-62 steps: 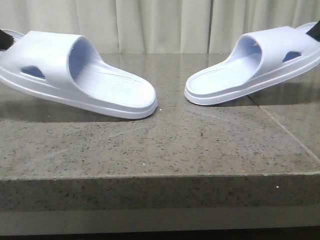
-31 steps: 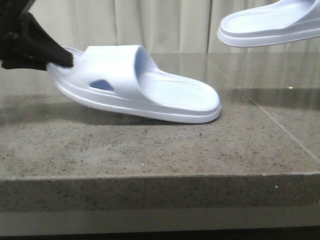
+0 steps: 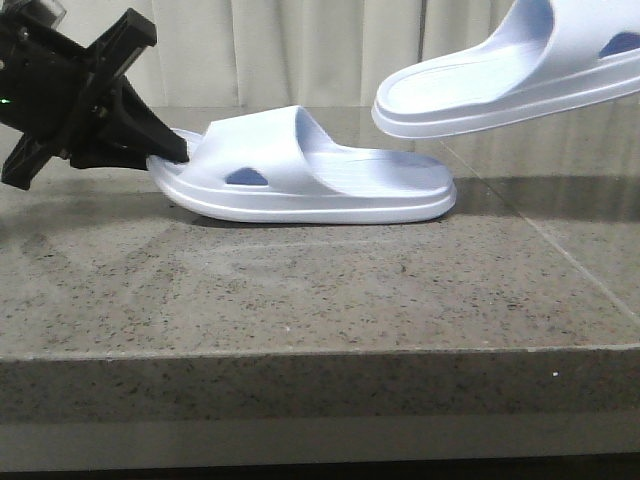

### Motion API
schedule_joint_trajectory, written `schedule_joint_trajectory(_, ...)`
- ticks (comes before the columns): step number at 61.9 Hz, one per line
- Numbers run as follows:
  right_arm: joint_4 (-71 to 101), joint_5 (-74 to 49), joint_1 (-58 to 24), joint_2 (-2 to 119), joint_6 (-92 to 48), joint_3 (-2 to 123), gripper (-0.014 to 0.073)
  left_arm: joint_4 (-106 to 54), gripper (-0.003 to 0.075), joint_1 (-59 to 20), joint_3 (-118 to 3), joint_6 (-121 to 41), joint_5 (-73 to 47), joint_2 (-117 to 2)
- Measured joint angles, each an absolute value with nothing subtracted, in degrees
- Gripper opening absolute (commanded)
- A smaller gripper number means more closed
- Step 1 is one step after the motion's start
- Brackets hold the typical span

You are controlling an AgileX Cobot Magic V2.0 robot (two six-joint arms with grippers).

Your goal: Insert blue slippers together front up

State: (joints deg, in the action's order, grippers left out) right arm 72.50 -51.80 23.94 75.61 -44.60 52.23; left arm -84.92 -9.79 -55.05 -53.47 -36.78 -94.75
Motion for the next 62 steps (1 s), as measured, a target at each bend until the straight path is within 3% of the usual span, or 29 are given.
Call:
schedule_joint_trajectory(16,72.95,-42.14,14.57,77.50,-44.70,52.15,-0.0117,-85.01,-0.0020,-9.79,-55.05,-53.60,-36.78,-94.75)
schedule_joint_trajectory(45,79.91,-24.54,-10.43,89.24,-44.70,52.15,-0.0117,-84.09,-0.0020,-9.58,-55.05,-53.75,-33.34,-94.75)
schedule_joint_trajectory(62,80.29,-20.24,-13.31,89.89,-44.70,52.25,-0.0117,-84.09,-0.0020,-9.37,-55.05,-53.87,-32.09,-94.75)
